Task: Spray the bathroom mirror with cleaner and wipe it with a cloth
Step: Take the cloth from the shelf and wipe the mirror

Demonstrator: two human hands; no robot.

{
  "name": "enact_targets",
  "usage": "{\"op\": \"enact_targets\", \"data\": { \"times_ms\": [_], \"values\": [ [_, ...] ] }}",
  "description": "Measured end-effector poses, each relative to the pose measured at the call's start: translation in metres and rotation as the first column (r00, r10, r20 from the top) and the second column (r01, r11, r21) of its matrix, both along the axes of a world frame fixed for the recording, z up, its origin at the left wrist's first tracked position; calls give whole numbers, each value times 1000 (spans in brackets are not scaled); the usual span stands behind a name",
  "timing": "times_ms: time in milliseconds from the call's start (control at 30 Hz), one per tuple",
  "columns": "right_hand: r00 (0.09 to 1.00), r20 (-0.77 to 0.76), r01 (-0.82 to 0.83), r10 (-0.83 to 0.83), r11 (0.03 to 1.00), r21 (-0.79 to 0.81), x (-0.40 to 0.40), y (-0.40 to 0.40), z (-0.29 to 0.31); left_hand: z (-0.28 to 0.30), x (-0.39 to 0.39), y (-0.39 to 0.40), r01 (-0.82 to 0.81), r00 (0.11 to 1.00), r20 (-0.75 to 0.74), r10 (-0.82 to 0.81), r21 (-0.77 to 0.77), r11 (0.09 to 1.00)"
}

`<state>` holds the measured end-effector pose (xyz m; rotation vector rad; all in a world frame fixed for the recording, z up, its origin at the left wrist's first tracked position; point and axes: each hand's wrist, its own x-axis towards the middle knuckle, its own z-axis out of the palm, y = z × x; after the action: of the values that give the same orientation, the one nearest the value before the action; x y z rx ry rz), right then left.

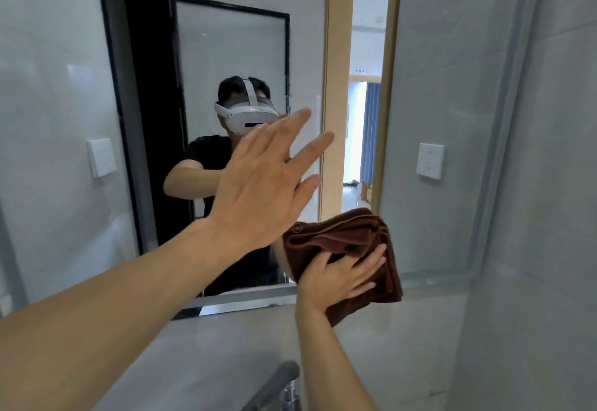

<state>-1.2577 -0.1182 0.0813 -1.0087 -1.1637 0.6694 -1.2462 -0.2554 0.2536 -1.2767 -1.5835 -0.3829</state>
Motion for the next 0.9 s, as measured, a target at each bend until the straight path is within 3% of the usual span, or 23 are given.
{"op": "enact_targets", "data": {
  "times_ms": [367,500,667,767,900],
  "values": [
    [983,96,155,-156,988,17,117,212,4,32,12,77,46,999,5,-46,90,995],
    [983,95,156,-159,987,42,106,190,0,34,4,68,14,1000,-12,-13,89,996],
    [959,266,23,-94,966,257,61,94,-18,29,-8,40,-9,1000,20,6,110,994],
    [913,404,-162,-50,866,474,29,28,-28,29,-16,9,-42,999,-12,43,109,993],
    [755,632,-474,-174,522,709,-3,-23,-40,38,-32,-52,-97,990,-95,106,97,991]
  ]
}}
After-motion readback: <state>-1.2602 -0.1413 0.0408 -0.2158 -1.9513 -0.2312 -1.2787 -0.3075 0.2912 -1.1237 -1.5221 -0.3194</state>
